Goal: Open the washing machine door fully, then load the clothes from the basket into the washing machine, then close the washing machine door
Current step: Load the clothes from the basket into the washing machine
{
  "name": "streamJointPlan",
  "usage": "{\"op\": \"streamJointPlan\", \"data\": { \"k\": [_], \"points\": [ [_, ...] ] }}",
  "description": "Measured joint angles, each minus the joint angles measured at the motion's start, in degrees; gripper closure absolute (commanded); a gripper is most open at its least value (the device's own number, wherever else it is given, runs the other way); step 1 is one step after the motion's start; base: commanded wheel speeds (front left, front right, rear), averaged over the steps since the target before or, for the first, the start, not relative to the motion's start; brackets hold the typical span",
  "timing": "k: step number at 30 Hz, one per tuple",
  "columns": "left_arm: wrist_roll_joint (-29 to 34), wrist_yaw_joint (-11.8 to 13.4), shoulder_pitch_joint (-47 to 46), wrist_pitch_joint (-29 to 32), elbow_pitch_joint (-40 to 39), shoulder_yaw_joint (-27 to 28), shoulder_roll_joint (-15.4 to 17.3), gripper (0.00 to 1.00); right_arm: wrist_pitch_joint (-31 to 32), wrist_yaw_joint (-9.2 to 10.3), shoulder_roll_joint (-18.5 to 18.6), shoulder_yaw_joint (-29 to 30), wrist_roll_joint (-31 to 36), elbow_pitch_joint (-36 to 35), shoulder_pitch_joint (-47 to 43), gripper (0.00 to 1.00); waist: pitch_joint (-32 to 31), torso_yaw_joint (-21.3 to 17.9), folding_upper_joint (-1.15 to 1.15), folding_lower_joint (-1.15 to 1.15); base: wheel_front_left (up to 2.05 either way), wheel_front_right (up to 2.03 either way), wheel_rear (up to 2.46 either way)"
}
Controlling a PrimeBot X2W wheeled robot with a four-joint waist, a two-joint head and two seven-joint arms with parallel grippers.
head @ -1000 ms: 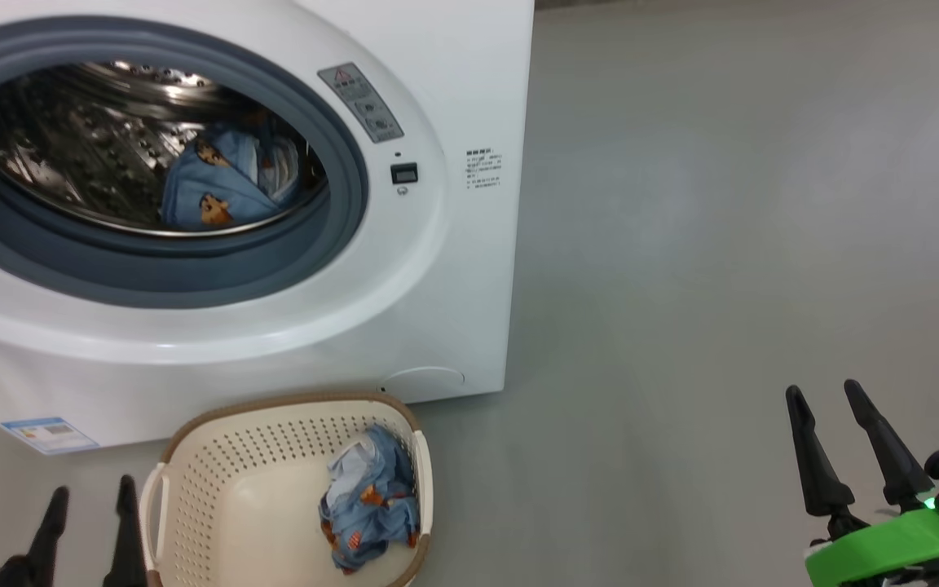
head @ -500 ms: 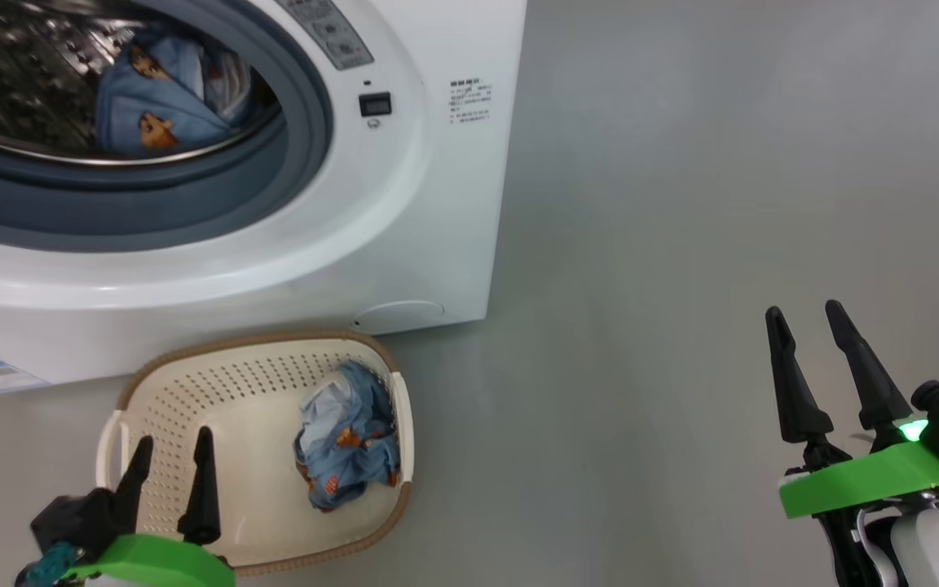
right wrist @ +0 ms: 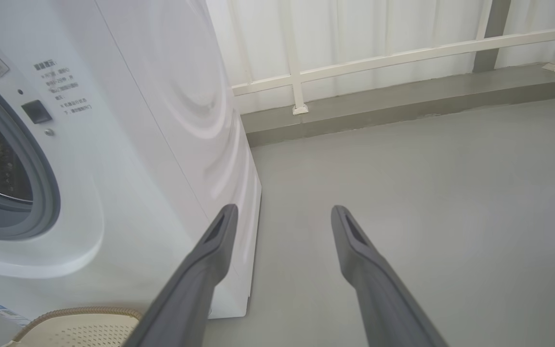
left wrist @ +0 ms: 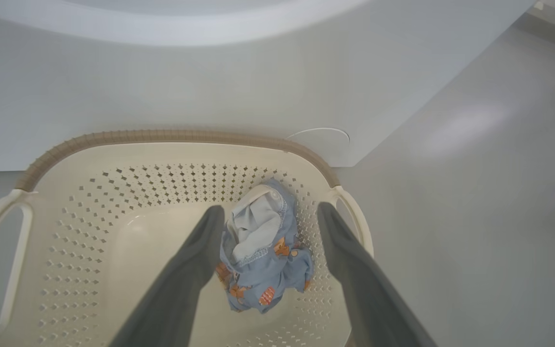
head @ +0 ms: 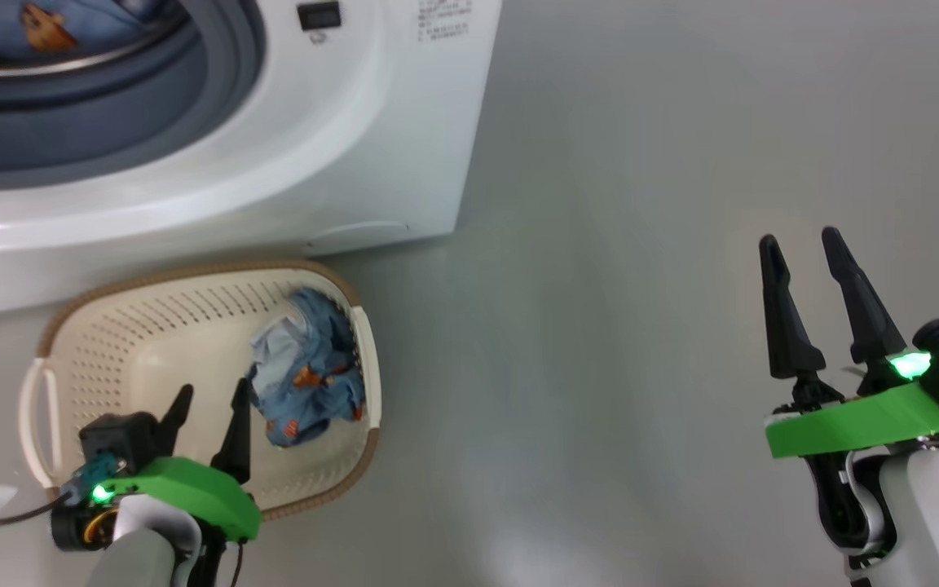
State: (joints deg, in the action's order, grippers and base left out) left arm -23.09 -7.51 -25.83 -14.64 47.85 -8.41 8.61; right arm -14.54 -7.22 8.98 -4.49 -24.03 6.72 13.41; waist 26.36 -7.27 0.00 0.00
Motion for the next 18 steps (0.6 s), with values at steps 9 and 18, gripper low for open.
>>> {"op": "streamJointPlan", "data": {
  "k": [9,18],
  "points": [
    [-8.2,0.0,-9.6,0.5,10.9,-11.2,2.9,0.0,0.0,0.0,-1.1,-0.7,0.3,-0.6,3.6,0.0,6.7,-1.5,0.0,0.0,0.0,0.0,0.0],
    [-16.0,0.0,-16.4,8.3,15.3,-20.0,5.9,0.0,0.0,0.0,-1.9,-0.8,0.4,-1.5,5.6,0.0,12.2,-3.2,0.0,0.0,0.0,0.0,0.0]
  ]
}}
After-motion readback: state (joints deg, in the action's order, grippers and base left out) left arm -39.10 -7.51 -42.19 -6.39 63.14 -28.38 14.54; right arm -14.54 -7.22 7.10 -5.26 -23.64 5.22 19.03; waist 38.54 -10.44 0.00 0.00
